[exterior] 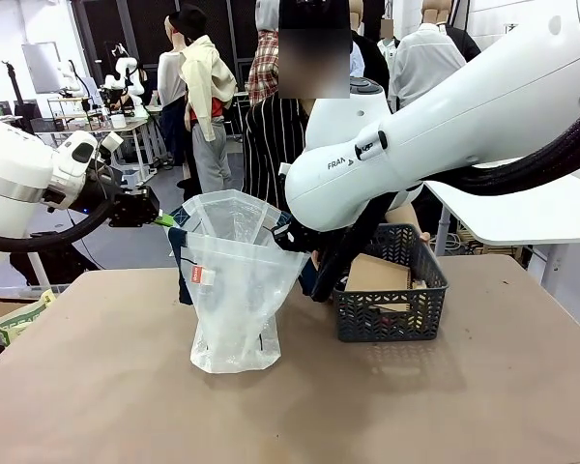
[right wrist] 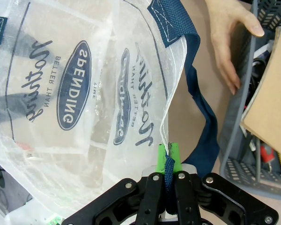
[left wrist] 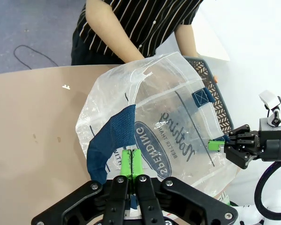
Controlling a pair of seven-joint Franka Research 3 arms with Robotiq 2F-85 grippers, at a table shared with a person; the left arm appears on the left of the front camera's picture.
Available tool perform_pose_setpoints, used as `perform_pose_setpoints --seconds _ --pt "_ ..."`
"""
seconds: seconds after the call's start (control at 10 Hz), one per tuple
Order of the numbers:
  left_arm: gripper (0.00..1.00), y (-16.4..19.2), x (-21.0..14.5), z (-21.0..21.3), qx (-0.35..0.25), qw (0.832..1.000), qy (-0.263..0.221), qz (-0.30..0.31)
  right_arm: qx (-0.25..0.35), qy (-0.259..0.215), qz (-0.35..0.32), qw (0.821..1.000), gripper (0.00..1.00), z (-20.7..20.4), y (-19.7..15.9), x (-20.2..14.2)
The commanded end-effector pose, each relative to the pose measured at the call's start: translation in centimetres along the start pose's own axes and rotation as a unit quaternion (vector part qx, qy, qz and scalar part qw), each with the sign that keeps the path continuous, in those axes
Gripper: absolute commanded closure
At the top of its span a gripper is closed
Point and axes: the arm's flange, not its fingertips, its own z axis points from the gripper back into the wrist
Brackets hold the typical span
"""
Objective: Transfer purchased items from the store into the shopping bag.
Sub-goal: Move the Reusable shopping bag to the right side of the table.
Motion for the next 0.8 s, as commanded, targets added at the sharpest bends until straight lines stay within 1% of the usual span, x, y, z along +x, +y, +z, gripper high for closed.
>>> perform_pose_setpoints --seconds 0.0,0.7 --pt "1.00 -0.05 0.09 0.21 0.000 1.000 -0.002 -0.001 0.007 0.001 -0.001 1.000 1.00 0.10 -0.17 -0.03" --pt "1.00 -0.05 0.09 0.21 0.000 1.000 -0.002 -0.001 0.007 0.001 -0.001 1.000 1.00 0.10 -0.17 -0.03"
